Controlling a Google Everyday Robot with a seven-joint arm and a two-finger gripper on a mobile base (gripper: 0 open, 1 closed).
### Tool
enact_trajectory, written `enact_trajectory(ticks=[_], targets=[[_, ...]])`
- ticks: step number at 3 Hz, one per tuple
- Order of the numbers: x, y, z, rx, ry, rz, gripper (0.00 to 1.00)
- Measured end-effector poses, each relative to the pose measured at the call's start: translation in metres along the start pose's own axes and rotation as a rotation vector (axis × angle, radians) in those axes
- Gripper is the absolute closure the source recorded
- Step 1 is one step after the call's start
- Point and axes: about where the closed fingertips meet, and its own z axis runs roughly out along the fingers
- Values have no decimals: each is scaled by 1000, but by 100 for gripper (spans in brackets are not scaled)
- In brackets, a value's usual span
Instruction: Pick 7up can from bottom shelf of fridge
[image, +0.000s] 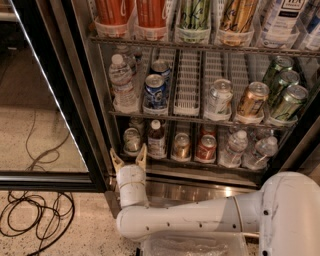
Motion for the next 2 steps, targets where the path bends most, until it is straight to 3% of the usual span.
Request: enact_trajectory(ticks=[2], targets=[[10,5,13,6,-14,-20,26]])
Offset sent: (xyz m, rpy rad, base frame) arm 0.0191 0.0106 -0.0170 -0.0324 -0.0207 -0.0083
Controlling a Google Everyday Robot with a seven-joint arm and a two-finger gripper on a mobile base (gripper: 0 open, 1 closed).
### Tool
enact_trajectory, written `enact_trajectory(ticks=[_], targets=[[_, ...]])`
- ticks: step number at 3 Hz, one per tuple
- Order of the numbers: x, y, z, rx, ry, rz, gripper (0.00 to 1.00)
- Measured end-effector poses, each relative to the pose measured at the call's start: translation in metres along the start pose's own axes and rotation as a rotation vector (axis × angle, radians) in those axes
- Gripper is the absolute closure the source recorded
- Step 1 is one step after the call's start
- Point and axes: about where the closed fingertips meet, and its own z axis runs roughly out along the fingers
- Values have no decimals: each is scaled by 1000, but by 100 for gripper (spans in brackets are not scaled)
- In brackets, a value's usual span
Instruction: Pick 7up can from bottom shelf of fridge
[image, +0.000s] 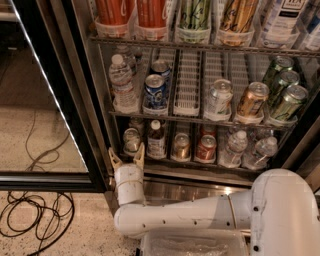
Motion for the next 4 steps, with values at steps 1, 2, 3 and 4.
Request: enact_trajectory(ticks=[1,2,3,4], targets=[[3,-1,7,-1,-12,-24,27],[2,-2,6,-1,-15,-27,26],[1,-4,8,0,-22,-36,27],[-1,-5,7,1,-29,-44,32]])
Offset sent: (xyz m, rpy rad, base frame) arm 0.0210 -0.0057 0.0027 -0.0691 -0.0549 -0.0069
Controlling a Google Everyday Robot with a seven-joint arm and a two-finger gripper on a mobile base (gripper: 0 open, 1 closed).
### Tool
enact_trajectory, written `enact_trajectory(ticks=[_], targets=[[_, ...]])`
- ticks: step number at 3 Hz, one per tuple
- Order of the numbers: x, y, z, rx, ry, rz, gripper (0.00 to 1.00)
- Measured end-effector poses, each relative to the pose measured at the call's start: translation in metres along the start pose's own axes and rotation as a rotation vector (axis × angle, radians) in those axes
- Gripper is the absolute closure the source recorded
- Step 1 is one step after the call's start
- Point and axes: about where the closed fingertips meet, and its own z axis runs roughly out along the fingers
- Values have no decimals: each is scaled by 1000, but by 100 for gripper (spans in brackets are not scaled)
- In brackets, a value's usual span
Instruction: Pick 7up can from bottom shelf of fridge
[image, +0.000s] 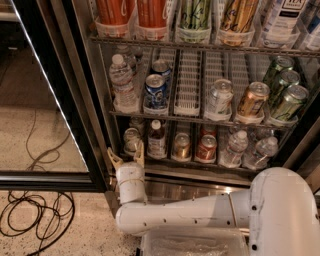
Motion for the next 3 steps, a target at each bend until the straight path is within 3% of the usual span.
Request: enact_trajectory(ticks=[2,3], targets=[[-1,0,-5,-2,-4,-4,33],[-5,-4,19,14,-42,-26,34]])
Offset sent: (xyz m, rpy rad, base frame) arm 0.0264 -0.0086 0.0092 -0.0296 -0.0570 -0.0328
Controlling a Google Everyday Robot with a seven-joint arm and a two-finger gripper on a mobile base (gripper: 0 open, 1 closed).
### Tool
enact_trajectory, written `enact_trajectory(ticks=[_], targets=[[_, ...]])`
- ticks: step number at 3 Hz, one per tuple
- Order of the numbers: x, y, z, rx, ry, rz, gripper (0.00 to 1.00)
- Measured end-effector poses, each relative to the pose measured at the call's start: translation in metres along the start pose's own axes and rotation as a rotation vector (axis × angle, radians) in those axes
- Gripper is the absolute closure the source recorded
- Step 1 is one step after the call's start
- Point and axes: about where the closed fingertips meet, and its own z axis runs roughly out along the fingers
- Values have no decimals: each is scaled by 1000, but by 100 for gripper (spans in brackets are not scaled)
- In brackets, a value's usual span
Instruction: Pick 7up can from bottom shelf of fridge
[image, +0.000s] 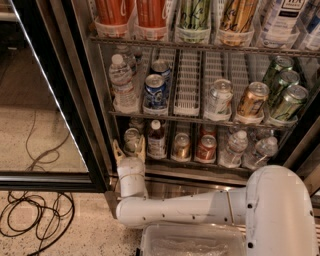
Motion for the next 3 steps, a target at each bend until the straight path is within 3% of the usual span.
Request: enact_trajectory(ticks=[3], targets=[[18,-8,16,33,36,-31,32]])
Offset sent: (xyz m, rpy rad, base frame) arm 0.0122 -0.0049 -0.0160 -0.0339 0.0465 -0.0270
